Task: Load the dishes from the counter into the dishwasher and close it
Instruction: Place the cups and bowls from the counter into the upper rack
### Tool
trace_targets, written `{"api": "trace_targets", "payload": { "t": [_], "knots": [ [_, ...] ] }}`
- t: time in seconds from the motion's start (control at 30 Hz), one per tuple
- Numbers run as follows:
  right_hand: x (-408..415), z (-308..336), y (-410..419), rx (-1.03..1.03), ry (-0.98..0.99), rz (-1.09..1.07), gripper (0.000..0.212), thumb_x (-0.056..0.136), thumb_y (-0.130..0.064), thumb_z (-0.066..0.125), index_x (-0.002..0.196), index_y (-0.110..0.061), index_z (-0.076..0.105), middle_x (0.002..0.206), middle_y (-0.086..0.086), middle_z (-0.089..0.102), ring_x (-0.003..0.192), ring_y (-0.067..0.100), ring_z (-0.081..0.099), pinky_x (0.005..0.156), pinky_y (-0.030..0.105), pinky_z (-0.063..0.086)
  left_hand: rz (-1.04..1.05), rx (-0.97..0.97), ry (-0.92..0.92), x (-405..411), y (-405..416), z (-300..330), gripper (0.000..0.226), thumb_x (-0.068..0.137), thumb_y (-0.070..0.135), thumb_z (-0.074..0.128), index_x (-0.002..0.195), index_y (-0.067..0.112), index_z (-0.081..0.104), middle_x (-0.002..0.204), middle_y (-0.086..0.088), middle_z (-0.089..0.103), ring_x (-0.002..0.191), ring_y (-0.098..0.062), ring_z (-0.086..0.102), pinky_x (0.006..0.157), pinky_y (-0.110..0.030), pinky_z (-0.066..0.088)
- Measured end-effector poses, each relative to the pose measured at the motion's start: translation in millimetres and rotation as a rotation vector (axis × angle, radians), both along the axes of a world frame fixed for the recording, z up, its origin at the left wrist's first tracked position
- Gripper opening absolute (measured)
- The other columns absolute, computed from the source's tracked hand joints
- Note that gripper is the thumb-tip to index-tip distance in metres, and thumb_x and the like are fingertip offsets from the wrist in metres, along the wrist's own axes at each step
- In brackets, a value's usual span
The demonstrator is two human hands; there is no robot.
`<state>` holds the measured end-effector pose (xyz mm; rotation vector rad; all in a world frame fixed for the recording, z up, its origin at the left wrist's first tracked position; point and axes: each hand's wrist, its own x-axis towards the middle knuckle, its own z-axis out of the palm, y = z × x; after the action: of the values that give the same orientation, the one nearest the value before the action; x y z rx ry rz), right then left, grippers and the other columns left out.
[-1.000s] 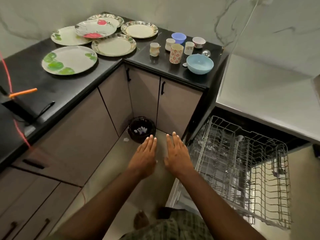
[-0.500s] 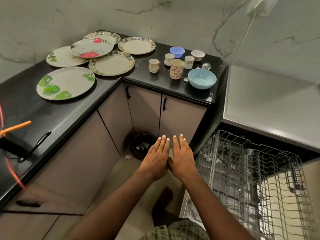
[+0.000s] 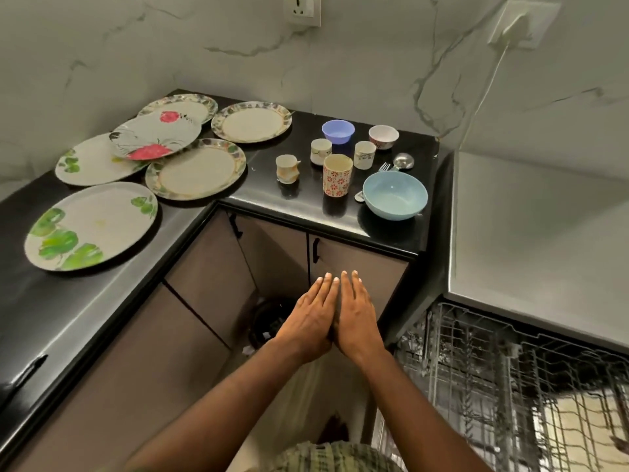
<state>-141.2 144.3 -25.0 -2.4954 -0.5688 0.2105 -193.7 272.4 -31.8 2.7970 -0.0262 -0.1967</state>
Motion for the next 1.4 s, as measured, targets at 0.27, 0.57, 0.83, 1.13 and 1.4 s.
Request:
{"api": "trace_targets", "payload": {
  "t": [0.27, 0.57, 0.83, 1.13, 1.4],
  "knots": [
    [44.7, 1.0, -16.3, 0.096, 0.036, -0.038, 0.08, 0.097, -0.007, 0.054, 0.165, -0.013, 0.013, 0.173, 0.005, 0.008, 0.16, 0.016, 0.001, 0.129, 0.04, 0.013, -0.145, -0.048, 0.016, 68.0, -10.9, -8.2, 0.11, 0.091, 0.038, 0.067, 0.165, 0.017, -0.011, 0.173, -0.001, -0.016, 0.159, -0.015, -0.017, 0.13, -0.043, 0.012],
    [123.0, 20.3, -43.8, 0.324, 0.085, -0.368, 0.082, 0.098, -0.027, 0.067, 0.164, -0.018, 0.02, 0.17, 0.002, 0.023, 0.157, 0.015, 0.02, 0.127, 0.033, 0.021, -0.009, -0.461, -0.063, 163.9, -14.2, 28.1, 0.088, 0.101, 0.021, 0.054, 0.166, 0.02, -0.004, 0.174, 0.0, -0.009, 0.16, -0.012, -0.007, 0.131, -0.043, 0.009],
    [207.1, 36.5, -39.9, 0.636, 0.292, -0.673, 0.084, 0.099, -0.023, 0.068, 0.165, -0.025, 0.016, 0.166, 0.006, 0.033, 0.144, 0.019, 0.045, 0.105, 0.022, 0.041, 0.207, -0.856, -0.082, 256.0, 9.2, 31.3, 0.058, 0.103, 0.053, 0.055, 0.152, 0.043, 0.027, 0.158, 0.013, 0.041, 0.146, -0.006, 0.039, 0.123, -0.047, 0.035],
    [242.8, 24.5, -27.4, 0.628, 0.271, -0.708, 0.074, 0.099, -0.048, 0.062, 0.162, -0.033, 0.026, 0.149, -0.01, 0.055, 0.133, 0.004, 0.053, 0.104, 0.023, 0.05, 0.243, -0.924, -0.036, 302.5, 16.8, 32.9, 0.058, 0.103, 0.044, 0.06, 0.153, 0.029, 0.034, 0.147, 0.009, 0.052, 0.134, -0.009, 0.052, 0.112, -0.033, 0.045],
    [244.5, 19.3, -27.2, 0.752, 0.238, -0.805, 0.058, 0.099, -0.039, 0.065, 0.153, -0.037, 0.043, 0.14, -0.017, 0.06, 0.13, 0.002, 0.056, 0.11, 0.04, 0.051, 0.303, -0.976, 0.098, 315.4, 16.8, 35.0, 0.061, 0.1, 0.022, 0.063, 0.152, 0.033, 0.034, 0.14, 0.01, 0.056, 0.13, -0.013, 0.055, 0.109, -0.04, 0.051]
  ]
}}
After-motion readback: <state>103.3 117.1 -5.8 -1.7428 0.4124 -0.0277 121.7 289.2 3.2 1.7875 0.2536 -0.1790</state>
